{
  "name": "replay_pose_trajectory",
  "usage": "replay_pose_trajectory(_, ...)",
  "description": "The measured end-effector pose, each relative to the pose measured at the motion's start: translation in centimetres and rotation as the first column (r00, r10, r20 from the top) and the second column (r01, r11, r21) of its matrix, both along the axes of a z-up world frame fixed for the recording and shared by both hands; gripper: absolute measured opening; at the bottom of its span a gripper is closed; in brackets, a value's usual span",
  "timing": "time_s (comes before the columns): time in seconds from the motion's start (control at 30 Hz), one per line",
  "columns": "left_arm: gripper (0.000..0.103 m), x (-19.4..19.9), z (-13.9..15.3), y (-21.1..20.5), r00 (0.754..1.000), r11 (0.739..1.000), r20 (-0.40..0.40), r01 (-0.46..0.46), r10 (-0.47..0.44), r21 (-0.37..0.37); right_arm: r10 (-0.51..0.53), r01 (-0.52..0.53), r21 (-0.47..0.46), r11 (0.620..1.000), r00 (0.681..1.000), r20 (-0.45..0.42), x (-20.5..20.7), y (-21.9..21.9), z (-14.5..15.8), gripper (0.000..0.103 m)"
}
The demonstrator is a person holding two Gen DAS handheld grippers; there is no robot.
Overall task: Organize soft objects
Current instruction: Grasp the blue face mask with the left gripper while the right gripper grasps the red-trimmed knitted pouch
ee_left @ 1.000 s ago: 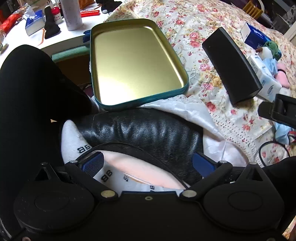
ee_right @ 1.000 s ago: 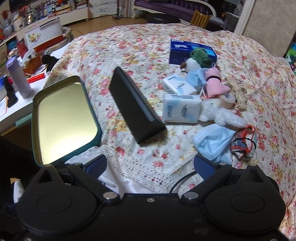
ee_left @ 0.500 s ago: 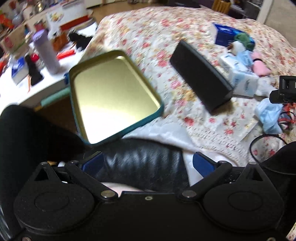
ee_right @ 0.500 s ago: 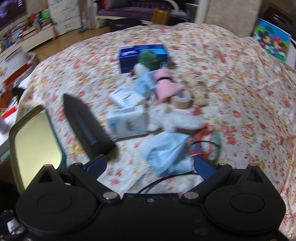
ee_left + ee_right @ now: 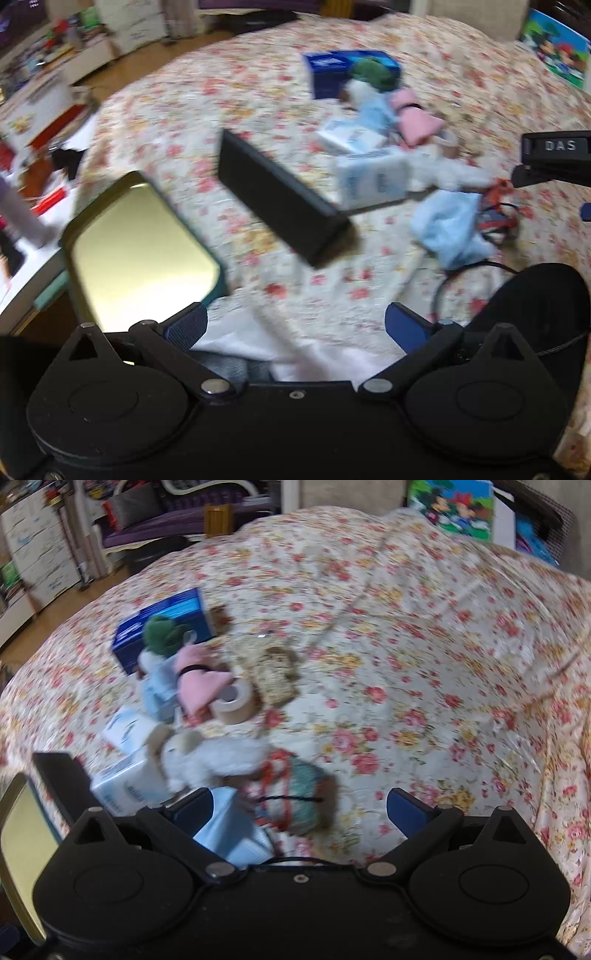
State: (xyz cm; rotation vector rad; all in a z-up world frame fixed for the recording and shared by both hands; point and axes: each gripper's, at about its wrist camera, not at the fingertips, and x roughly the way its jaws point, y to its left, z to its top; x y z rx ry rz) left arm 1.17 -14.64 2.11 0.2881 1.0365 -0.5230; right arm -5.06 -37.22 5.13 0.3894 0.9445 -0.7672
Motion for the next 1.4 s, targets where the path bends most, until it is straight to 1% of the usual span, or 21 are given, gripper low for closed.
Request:
replay_pose_trajectory(0.07,0.099,0.4,-0.4,-1.2,0.999,0.999,-0.039,0.036,-0.036,-0.017,-0.021,0.021,0.009,1.0,1.0,-0.001,-0.3,-1.0,-0.3,0.1)
replay_pose_trajectory(0.17,0.099,0.7,-1.0,-2.8,0.994,0.998,-0.086,0.058,-0.061,-0.039,-0.032,0.032,0.023,0.999,0.999,-0.008,-0.6,-2.0,-0.8,0.1)
replay_pose_trajectory(0.37,0.099,0.8,-1.9,-5.1,0.987,0.992,-0.111,0.112,-0.118,-0.057,-0.037,0.04,0.082,0.996,0.999,-0.036,0.0,-3.4,-2.8,0.1)
replay_pose_trajectory(0.43,0.099,1.0,-2.0,-5.8,0.985,0.99,-0.108,0.13,-0.135,-0.054,-0.031,0.035,0.104,0.994,0.999,-0.04,0.3,-3.6,-3.4,0.099)
replay_pose_trajectory(0.5,0.099,1.3,-2.0,-6.5,0.985,0.989,-0.1,0.139,-0.143,-0.052,-0.027,0.032,0.123,0.992,0.999,-0.042,0.7,-3.9,-3.9,0.096)
replay_pose_trajectory(0.57,0.099,1.5,-2.1,-7.0,0.981,0.986,-0.105,0.155,-0.16,-0.059,-0.026,0.031,0.14,0.99,0.999,-0.043,1.0,-4.0,-4.4,0.091)
replay_pose_trajectory(0.63,0.099,1.7,-2.2,-7.6,0.979,0.984,-0.114,0.162,-0.169,-0.068,-0.021,0.028,0.165,0.986,0.999,-0.043,1.3,-4.3,-4.9,0.076)
replay_pose_trajectory(0.67,0.099,1.8,-2.3,-8.0,0.978,0.984,-0.116,0.165,-0.172,-0.068,-0.014,0.02,0.186,0.982,0.999,-0.036,1.4,-4.5,-5.1,0.074)
replay_pose_trajectory(0.7,0.099,1.8,-2.4,-8.3,0.977,0.983,-0.117,0.169,-0.176,-0.066,-0.004,0.008,0.215,0.977,1.0,-0.018,1.3,-4.6,-5.2,0.063)
replay_pose_trajectory(0.73,0.099,1.8,-2.6,-8.7,0.977,0.983,-0.117,0.174,-0.181,-0.063,0.002,-0.002,0.245,0.97,1.0,0.001,1.2,-4.8,-5.3,0.049)
replay_pose_trajectory(0.77,0.099,1.9,-2.7,-9.1,0.976,0.982,-0.118,0.179,-0.185,-0.059,0.004,-0.008,0.271,0.963,1.0,0.018,1.1,-5.0,-5.3,0.046)
replay_pose_trajectory(0.8,0.099,1.9,-2.9,-9.5,0.975,0.981,-0.119,0.184,-0.189,-0.053,-0.003,-0.005,0.279,0.96,1.0,0.026,0.9,-5.1,-5.2,0.046)
replay_pose_trajectory(1.03,0.099,2.2,-4.0,-12.2,0.968,0.976,-0.127,0.214,-0.216,-0.027,-0.076,0.06,0.247,0.967,0.996,0.052,-1.0,-6.5,-4.6,0.045)
replay_pose_trajectory(1.23,0.098,2.0,-5.1,-14.5,0.958,0.967,-0.139,0.253,-0.251,0.0,-0.1,0.079,0.273,0.959,0.993,0.063,-1.8,-7.9,-5.3,0.047)
replay_pose_trajectory(1.3,0.086,2.0,-5.5,-15.0,0.954,0.965,-0.15,0.264,-0.261,0.003,-0.098,0.076,0.274,0.959,0.993,0.066,-1.9,-8.0,-5.3,0.048)
replay_pose_trajectory(1.33,0.077,2.0,-5.7,-15.1,0.95,0.963,-0.163,0.27,-0.266,0.004,-0.097,0.075,0.273,0.959,0.993,0.068,-1.9,-8.0,-5.3,0.05)
replay_pose_trajectory(1.4,0.075,2.1,-5.8,-15.2,0.949,0.964,-0.173,0.266,-0.263,-0.001,-0.098,0.077,0.272,0.959,0.993,0.064,-1.9,-8.0,-5.5,0.052)
